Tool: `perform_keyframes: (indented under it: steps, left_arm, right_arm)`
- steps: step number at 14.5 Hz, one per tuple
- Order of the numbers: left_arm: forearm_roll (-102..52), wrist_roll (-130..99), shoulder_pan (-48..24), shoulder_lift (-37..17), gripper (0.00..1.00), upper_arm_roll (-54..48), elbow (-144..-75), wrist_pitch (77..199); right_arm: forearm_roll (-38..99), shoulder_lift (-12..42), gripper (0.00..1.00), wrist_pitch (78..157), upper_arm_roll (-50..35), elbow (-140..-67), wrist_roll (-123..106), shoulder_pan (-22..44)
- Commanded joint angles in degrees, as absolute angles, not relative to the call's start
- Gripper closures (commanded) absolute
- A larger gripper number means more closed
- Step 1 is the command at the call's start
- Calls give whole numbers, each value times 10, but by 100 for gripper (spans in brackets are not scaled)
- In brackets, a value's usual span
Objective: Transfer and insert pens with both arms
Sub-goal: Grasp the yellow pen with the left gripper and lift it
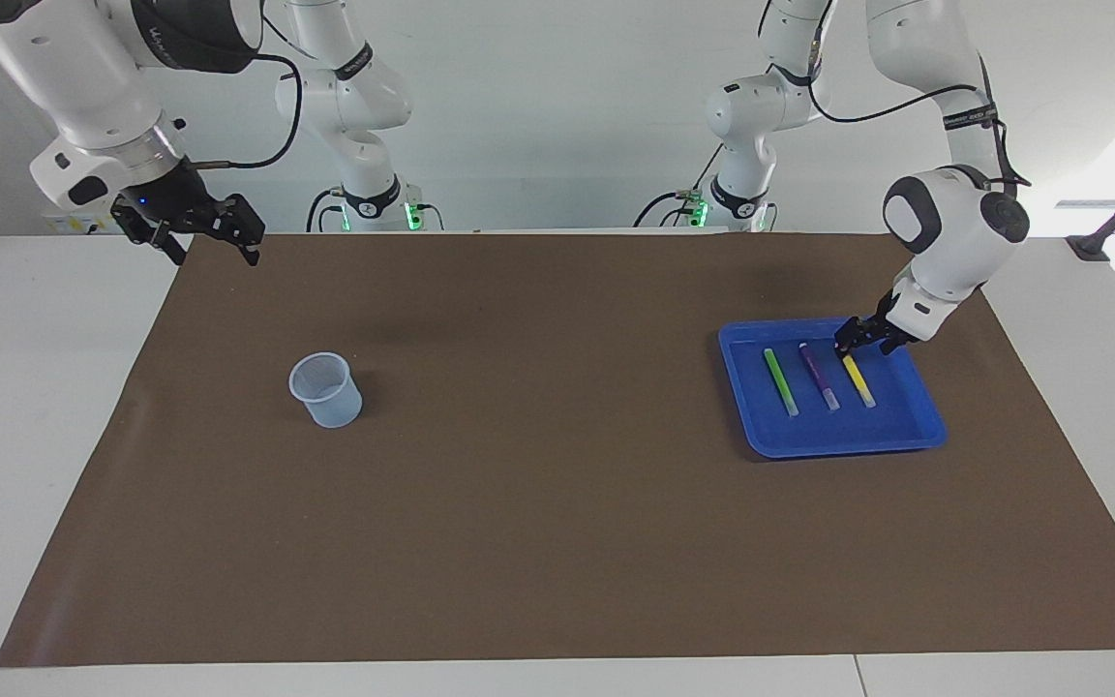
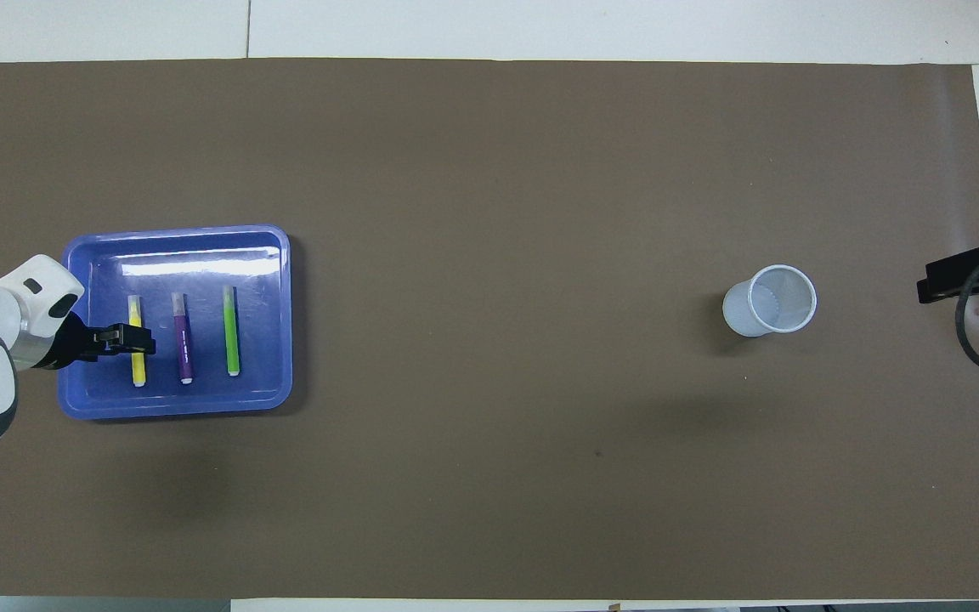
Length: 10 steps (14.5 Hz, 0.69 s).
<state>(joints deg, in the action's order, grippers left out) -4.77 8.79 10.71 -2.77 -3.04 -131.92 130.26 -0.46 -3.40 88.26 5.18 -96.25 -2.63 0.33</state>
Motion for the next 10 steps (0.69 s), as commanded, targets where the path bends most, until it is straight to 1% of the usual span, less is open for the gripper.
perform_keyframes:
  steps: [1, 3, 5, 6, 8, 10]
  left_arm:
    - [-48, 83, 102, -40, 24, -27, -1325, 1329]
    - [-15, 83, 98, -46, 31, -27, -1322, 1332]
    - [10, 78, 97, -54, 34, -28, -1320, 1333]
    - [11, 78, 96, -57, 36, -28, -1319, 1335]
    - [10, 78, 97, -64, 36, -28, -1318, 1346]
    - [11, 78, 96, -73, 36, -28, -1305, 1351]
  right_arm:
    - [5, -44, 0, 896, 50, -976, -16, -2]
    - [5, -44, 0, 894, 52, -976, -17, -6]
    - [5, -46, 0, 876, 53, -976, -17, -11]
    - [6, -45, 0, 882, 53, -976, -17, -11]
    - [8, -43, 0, 910, 49, -975, -19, -4]
    - [11, -43, 0, 909, 47, -975, -19, 14]
